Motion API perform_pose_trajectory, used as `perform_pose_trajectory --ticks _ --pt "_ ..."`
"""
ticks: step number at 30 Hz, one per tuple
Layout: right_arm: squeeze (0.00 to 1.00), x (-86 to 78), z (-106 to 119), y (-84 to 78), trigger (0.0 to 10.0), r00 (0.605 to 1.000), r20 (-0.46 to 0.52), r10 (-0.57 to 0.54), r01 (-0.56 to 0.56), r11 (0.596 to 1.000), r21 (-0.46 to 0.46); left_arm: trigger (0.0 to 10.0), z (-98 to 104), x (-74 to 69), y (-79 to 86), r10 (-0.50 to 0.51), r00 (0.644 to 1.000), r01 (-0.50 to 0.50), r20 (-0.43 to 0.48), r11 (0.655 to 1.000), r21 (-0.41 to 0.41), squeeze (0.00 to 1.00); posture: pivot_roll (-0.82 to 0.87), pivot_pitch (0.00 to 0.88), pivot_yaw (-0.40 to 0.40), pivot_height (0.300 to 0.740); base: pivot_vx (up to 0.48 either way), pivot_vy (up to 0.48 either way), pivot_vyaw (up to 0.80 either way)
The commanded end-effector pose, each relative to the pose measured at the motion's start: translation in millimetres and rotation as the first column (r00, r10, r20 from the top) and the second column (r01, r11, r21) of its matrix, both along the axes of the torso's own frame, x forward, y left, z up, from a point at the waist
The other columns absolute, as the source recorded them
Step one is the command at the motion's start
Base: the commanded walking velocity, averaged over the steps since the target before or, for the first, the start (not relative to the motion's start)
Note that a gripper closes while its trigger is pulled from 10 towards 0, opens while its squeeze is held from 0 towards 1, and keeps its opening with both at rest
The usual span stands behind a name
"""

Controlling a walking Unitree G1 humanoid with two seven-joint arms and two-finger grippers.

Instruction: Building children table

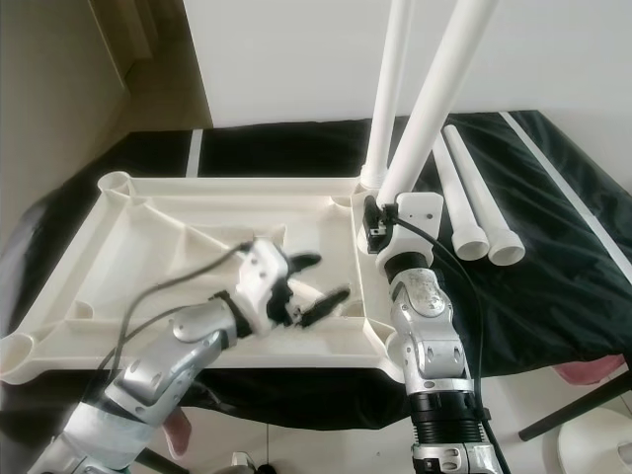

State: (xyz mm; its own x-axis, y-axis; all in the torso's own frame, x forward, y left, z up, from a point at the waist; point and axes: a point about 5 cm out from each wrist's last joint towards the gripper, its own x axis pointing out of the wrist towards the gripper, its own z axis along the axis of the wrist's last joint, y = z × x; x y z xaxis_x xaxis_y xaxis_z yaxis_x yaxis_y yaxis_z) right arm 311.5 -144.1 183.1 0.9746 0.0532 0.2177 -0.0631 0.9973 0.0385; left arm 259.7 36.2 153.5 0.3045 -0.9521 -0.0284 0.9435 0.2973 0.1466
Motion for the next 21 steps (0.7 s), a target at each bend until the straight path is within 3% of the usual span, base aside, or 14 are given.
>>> perform_pose_trajectory --ticks 1,3,5,9,15,16,17,19,21 --pt "0.0 -0.2 0 0.9 10.0 1.0 -0.002 0.003 -0.003 1.0 -0.011 10.0 -4 -1.3 -0.3 -0.029 1.0 0.029 0.006 0.999 0.037 0.0 0.0 0.002 -0.009 0.74 0.0 0.0 0.0" --pt "0.0 0.0 0 1.9 10.0 1.0 -0.005 0.007 -0.007 1.0 -0.009 10.0 -12 2.0 3.0 0.008 1.0 -0.009 0.007 0.996 0.085 0.0 -0.01 0.0 -0.005 0.74 0.0 0.0 0.0" --pt "0.0 0.0 0 1.9 10.0 1.0 -0.005 0.007 -0.007 1.0 -0.009 10.0 -12 2.0 3.0 0.008 1.0 -0.009 0.007 0.996 0.085 0.0 -0.01 0.0 -0.005 0.74 0.0 0.0 0.0" --pt "0.0 0.4 1 1.4 10.0 1.0 -0.01 0.007 -0.007 1.0 -0.007 10.0 -19 10.1 12.5 0.101 0.995 -0.099 -0.004 0.987 0.124 0.0 -0.01 0.0 -0.005 0.74 0.0 0.0 0.0" --pt "0.0 0.8 1 1.2 10.0 1.0 -0.009 0.01 -0.01 1.0 -0.008 10.0 -23 11.1 15.1 0.115 0.993 -0.115 0.009 0.98 0.164 0.0 -0.01 0.0 -0.009 0.74 0.0 0.0 0.0" --pt "0.0 1.9 2 2.6 10.0 1.0 -0.008 0.015 -0.015 1.0 -0.009 10.0 -35 15.9 16.3 0.144 0.987 -0.156 0.065 0.953 0.26 0.0 0.0 0.0 -0.014 0.74 0.0 0.0 0.0" --pt "0.0 2.1 2 3.2 10.0 1.0 -0.007 0.016 -0.016 1.0 -0.008 10.0 -38 18.2 16.7 0.156 0.984 -0.174 0.087 0.942 0.288 0.0 0.0 0.0 -0.014 0.74 0.0 0.0 0.0" --pt "0.0 2.1 2 3.2 10.0 1.0 -0.007 0.016 -0.016 1.0 -0.008 10.0 -38 18.2 16.7 0.156 0.984 -0.174 0.087 0.942 0.288 0.0 0.0 0.0 -0.014 0.74 0.0 0.0 0.0" --pt "0.0 1.7 1 3.8 10.0 1.0 -0.008 0.018 -0.018 1.0 -0.009 10.0 -41 23.1 16.6 0.19 0.972 -0.226 0.14 0.92 0.32 0.0 -0.01 0.0 -0.015 0.74 0.0 0.0 0.0"
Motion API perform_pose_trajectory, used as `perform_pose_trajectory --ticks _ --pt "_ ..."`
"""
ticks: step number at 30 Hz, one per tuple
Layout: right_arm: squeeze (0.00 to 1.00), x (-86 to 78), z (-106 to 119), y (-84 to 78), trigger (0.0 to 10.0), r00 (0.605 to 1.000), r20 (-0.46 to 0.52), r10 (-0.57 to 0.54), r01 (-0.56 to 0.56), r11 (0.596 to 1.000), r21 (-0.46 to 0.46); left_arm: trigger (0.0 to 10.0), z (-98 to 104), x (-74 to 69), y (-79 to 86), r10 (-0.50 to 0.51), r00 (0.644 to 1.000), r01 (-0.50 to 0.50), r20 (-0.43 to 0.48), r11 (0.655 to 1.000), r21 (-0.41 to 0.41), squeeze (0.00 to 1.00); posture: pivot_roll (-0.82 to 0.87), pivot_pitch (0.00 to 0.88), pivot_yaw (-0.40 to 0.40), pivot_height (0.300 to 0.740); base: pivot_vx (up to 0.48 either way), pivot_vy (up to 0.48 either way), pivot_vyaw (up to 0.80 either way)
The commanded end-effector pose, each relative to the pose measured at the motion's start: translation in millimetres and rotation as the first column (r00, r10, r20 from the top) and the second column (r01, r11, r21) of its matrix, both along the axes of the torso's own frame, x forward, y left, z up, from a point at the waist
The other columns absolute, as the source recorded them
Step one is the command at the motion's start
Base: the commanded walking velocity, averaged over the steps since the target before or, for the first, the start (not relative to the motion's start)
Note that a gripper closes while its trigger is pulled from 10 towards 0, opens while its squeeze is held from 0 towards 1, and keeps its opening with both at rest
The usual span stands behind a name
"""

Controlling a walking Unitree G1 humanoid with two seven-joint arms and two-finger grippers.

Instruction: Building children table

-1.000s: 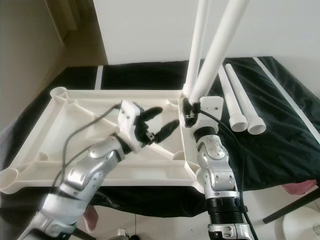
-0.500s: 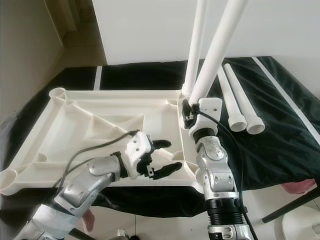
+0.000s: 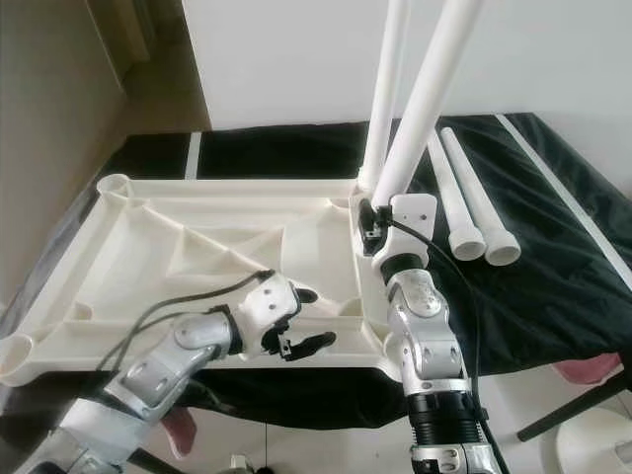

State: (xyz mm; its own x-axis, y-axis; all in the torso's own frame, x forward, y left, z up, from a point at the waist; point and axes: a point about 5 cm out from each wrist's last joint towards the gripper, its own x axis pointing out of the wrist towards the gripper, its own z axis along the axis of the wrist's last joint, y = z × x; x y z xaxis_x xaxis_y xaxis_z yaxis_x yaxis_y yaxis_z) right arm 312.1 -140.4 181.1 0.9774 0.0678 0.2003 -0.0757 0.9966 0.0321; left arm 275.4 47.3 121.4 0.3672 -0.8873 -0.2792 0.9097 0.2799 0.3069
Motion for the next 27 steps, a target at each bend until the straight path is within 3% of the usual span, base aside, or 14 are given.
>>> perform_pose_trajectory --ticks 1,8,14,17,23,25,27 --pt "0.0 1.1 3 0.2 10.0 1.0 0.01 0.004 -0.004 1.0 -0.001 10.0 -9 7.4 5.5 0.153 0.987 -0.155 0.054 0.987 0.033 0.0 -0.01 0.0 -0.015 0.74 0.0 0.0 0.0" --pt "0.0 1.2 4 -1.0 10.0 1.0 0.01 -0.001 0.001 1.0 -0.001 10.0 -7 23.0 -1.7 0.287 0.949 -0.294 0.13 0.955 0.041 0.0 -0.01 0.0 -0.013 0.74 0.0 0.0 0.0" --pt "0.0 1.8 4 -1.2 10.0 1.0 0.012 -0.003 0.003 1.0 0.001 10.0 -4 32.2 -1.9 0.344 0.926 -0.352 0.157 0.936 0.027 0.0 -0.01 0.0 -0.012 0.74 0.0 0.0 0.0" --pt "0.0 2.4 6 -1.0 10.0 1.0 0.016 -0.004 0.004 1.0 0.003 10.0 2 44.6 -2.8 0.407 0.889 -0.419 0.209 0.908 0.01 0.0 -0.01 0.0 -0.013 0.74 0.0 0.0 0.0" --pt "0.0 2.6 6 -1.1 10.0 1.0 0.018 -0.004 0.004 1.0 0.005 10.0 8 52.4 -4.9 0.442 0.861 -0.458 0.252 0.889 0.004 0.0 -0.01 0.0 -0.013 0.74 0.0 0.0 0.0" --pt "0.0 2.5 8 -2.6 10.0 1.0 0.021 -0.011 0.011 1.0 0.007 10.0 14 61.2 -8.4 0.477 0.82 -0.502 0.316 0.865 0.001 0.0 -0.02 0.0 -0.007 0.74 0.0 0.0 0.0" --pt "0.0 2.1 8 -3.6 10.0 1.0 0.022 -0.017 0.017 1.0 0.008 10.0 16 63.6 -10.8 0.479 0.816 -0.506 0.324 0.863 0.0 0.0 -0.02 0.0 -0.001 0.74 0.0 0.0 0.0"
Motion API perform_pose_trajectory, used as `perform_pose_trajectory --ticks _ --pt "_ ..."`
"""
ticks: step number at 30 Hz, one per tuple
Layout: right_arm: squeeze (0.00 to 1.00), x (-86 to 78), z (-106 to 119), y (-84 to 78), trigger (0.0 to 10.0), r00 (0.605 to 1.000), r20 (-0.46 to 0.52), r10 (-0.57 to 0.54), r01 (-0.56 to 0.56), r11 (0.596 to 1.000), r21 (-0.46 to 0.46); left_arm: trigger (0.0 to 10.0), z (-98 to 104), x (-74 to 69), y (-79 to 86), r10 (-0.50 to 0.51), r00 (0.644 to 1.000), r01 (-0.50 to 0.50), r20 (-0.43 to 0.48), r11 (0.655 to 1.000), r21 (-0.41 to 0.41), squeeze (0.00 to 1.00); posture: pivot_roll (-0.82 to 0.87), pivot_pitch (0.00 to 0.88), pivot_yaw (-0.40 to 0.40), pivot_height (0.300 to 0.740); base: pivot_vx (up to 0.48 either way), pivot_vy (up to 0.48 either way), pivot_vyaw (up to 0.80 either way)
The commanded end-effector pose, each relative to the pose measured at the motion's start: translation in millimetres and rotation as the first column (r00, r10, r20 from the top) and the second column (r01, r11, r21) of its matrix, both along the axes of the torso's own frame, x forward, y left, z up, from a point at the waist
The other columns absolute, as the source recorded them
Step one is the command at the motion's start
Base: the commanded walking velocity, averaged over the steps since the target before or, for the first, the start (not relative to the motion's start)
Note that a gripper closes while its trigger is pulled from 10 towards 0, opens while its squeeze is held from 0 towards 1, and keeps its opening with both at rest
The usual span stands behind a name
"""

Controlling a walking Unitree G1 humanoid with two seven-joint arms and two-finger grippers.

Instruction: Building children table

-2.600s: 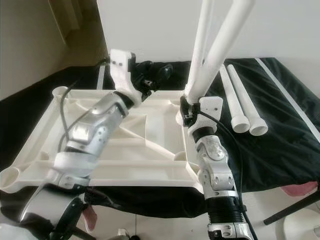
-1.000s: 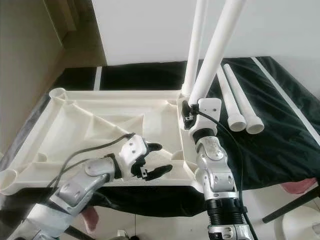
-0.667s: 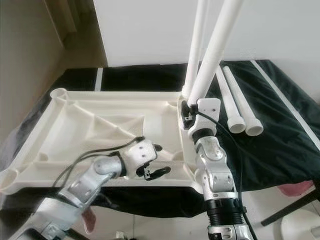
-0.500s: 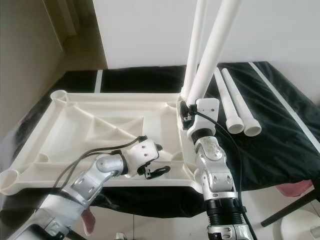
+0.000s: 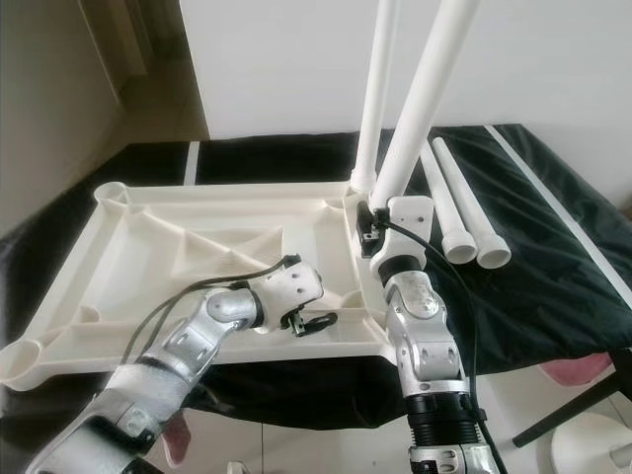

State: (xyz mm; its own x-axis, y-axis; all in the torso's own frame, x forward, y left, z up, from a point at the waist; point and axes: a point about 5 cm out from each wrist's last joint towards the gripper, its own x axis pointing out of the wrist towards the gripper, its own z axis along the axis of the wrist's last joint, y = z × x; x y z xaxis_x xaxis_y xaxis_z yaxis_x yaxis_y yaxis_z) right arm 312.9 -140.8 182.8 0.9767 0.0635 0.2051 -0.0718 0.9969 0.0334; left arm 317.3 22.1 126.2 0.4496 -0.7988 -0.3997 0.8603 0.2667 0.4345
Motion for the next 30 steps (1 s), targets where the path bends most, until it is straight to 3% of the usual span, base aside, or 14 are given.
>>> perform_pose_trajectory --ticks 1,16,21,24,30 --pt "0.0 1.3 6 -3.3 10.0 1.0 0.017 -0.013 0.013 1.0 0.006 10.0 11 21.6 14.4 0.429 0.869 -0.4 0.246 0.903 -0.158 0.0 -0.02 0.0 -0.001 0.74 0.0 0.0 0.0" --pt "0.0 -0.3 6 -7.1 10.0 0.999 0.021 -0.038 0.038 0.999 0.011 10.0 26 28.6 -9.0 0.439 0.826 -0.403 0.353 0.899 -0.174 0.0 -0.04 0.0 0.012 0.74 0.0 0.0 0.0" --pt "0.0 -1.1 7 -7.4 10.0 0.999 0.023 -0.039 0.039 0.999 0.013 10.0 27 34.8 -6.7 0.473 0.787 -0.443 0.397 0.88 -0.17 0.0 -0.04 0.0 0.012 0.74 0.0 0.0 0.0" --pt "0.0 -0.2 7 -7.2 10.0 0.999 0.024 -0.039 0.038 0.999 0.012 10.0 35 43.8 -1.9 0.54 0.728 -0.513 0.422 0.838 -0.188 0.0 -0.04 0.0 0.009 0.74 0.0 0.0 0.0" --pt "0.0 0.3 7 -6.7 10.0 0.999 0.024 -0.036 0.036 0.999 0.01 10.0 40 49.6 2.0 0.585 0.674 -0.56 0.451 0.803 -0.204 0.0 -0.04 0.0 0.009 0.74 0.0 0.0 0.0"
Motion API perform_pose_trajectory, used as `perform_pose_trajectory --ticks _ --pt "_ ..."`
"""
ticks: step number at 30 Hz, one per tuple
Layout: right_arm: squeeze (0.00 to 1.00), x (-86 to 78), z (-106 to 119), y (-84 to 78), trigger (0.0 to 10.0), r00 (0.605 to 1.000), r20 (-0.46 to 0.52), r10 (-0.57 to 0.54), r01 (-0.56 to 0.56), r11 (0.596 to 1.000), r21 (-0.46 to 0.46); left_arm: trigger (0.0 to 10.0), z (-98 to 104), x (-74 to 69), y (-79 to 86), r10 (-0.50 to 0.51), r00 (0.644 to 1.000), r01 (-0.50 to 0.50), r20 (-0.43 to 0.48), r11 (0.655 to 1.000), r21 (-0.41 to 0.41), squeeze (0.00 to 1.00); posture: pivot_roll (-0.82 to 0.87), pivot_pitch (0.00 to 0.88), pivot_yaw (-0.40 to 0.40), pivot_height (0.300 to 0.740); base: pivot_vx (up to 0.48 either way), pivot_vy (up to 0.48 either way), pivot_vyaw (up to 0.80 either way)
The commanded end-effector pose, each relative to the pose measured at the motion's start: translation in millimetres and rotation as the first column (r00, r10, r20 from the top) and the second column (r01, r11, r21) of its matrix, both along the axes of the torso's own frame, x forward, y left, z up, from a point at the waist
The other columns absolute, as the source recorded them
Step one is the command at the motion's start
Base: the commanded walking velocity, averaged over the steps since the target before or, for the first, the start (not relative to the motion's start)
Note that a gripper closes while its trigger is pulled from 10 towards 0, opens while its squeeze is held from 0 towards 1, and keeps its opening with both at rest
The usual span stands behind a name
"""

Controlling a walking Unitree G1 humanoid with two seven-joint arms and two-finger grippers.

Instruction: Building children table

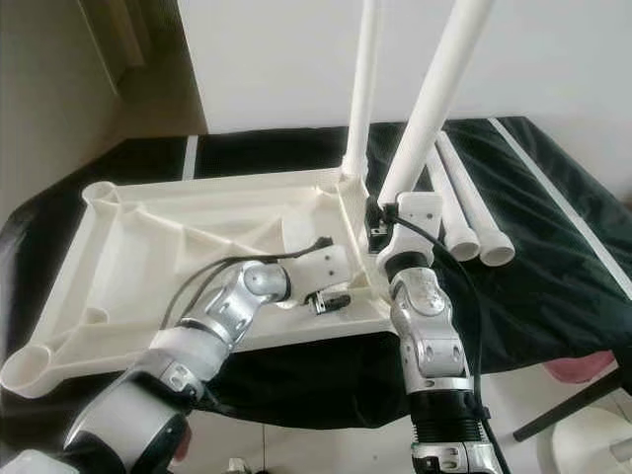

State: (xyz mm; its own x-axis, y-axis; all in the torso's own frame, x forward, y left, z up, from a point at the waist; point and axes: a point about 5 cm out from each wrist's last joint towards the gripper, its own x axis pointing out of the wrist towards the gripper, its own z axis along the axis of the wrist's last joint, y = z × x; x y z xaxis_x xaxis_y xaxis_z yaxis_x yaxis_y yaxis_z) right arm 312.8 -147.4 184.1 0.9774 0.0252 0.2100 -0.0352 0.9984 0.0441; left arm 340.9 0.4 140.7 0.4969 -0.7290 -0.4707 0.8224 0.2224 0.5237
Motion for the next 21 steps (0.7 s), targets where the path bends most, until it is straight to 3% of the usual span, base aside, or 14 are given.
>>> perform_pose_trajectory --ticks 1,9,11,12,14,15,17,18,21 --pt "0.0 0.2 6 -0.1 10.0 1.0 0.019 0.001 -0.001 1.0 -0.002 10.0 27 27.2 24.2 0.572 0.713 -0.48 0.406 0.82 -0.311 0.0 -0.04 0.0 0.01 0.74 0.0 0.0 0.0" --pt "0.0 -1.8 4 0.1 10.0 1.0 0.015 -0.003 0.003 1.0 -0.004 10.0 31 30.2 26.0 0.568 0.707 -0.473 0.421 0.823 -0.316 0.0 -0.04 0.0 0.015 0.74 0.0 0.0 0.0" --pt "0.0 -3.2 4 -0.4 10.0 1.0 0.015 -0.002 0.002 1.0 -0.003 10.0 31 26.0 23.1 0.532 0.765 -0.42 0.362 0.839 -0.345 0.0 -0.04 0.001 0.017 0.74 0.0 0.0 0.0" --pt "0.0 -3.2 4 -0.4 10.0 1.0 0.015 -0.002 0.002 1.0 -0.003 10.0 31 26.0 23.1 0.532 0.765 -0.42 0.362 0.839 -0.345 0.0 -0.04 0.001 0.017 0.74 0.0 0.0 0.0" --pt "0.0 -5.0 3 -1.8 10.0 1.0 0.018 -0.001 0.001 1.0 -0.004 10.0 28 18.9 18.8 0.463 0.843 -0.344 0.275 0.856 -0.386 0.0 -0.04 0.001 0.019 0.74 0.0 0.0 0.0" --pt "0.0 -5.0 3 -1.8 10.0 1.0 0.018 -0.001 0.001 1.0 -0.004 10.0 28 18.9 18.8 0.463 0.843 -0.344 0.275 0.856 -0.386 0.0 -0.04 0.001 0.019 0.74 0.0 0.0 0.0" --pt "0.0 -9.4 5 -5.2 10.0 0.999 0.048 -0.011 0.012 1.0 -0.006 10.0 24 4.8 12.5 0.324 0.934 -0.228 0.151 0.865 -0.446 0.0 -0.04 0.001 0.017 0.74 0.0 0.0 0.0" --pt "0.0 -11.7 5 -6.7 10.0 0.998 0.06 -0.016 0.016 1.0 -0.003 10.0 23 -0.5 10.6 0.268 0.959 -0.195 0.092 0.859 -0.474 0.0 -0.04 0.001 0.017 0.74 0.0 0.0 0.0" --pt "0.0 -17.1 4 -9.6 10.0 0.998 0.066 -0.022 0.023 1.0 -0.002 10.0 24 -9.4 5.5 0.182 0.983 -0.16 -0.013 0.827 -0.539 0.0 -0.03 0.0 0.016 0.74 0.0 0.0 0.0"
